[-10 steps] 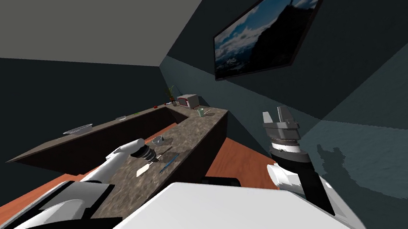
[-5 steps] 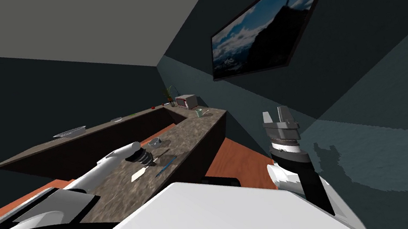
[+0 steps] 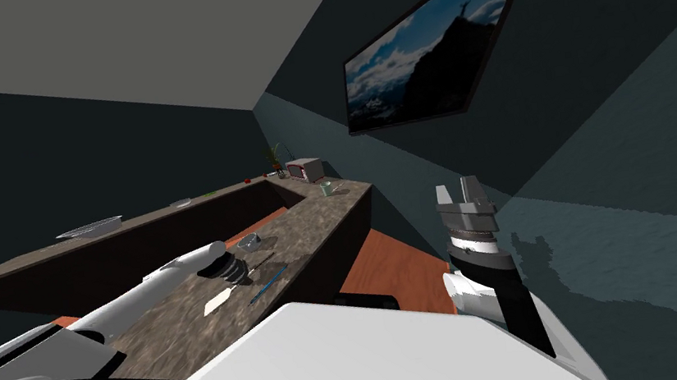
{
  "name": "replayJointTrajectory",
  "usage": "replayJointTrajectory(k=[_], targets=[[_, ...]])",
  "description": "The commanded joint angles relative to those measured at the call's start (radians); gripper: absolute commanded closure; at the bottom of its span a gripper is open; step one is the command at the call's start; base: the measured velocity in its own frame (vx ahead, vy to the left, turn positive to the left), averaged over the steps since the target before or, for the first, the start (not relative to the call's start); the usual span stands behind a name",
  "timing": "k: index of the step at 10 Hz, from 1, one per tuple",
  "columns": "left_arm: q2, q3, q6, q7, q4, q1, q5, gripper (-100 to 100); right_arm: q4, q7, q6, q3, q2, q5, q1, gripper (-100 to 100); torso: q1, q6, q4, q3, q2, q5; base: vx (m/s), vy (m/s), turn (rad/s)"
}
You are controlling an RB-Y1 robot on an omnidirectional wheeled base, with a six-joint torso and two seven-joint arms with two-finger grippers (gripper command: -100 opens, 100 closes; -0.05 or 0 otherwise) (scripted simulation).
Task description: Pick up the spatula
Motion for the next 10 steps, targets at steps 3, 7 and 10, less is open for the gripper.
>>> replayJointTrajectory(k=[3, 7, 10], targets=[[0.043, -0.022, -0.019, 0.011, -0.04, 0.077, 0.106, -100, 0.0, 0.0, 0.0, 0.0, 0.0, 0.0, 0.0, 0, 0.001, -0.001, 0.0, 0.0, 0.0, 0.0, 0.025, -0.014, -0.035], [0.039, -0.024, -0.019, 0.007, -0.031, 0.063, 0.089, 100, 0.0, 0.0, 0.0, 0.0, 0.0, 0.0, 0.0, 0, 0.001, -0.001, 0.0, 0.001, 0.002, 0.001, 0.001, 0.001, -0.001], [0.039, -0.024, -0.018, 0.007, -0.031, 0.063, 0.089, 0, 0.0, 0.0, 0.0, 0.0, 0.0, 0.0, 0.0, 0, 0.003, -0.001, 0.0, 0.001, 0.002, 0.001, 0.0, 0.0, 0.0]])
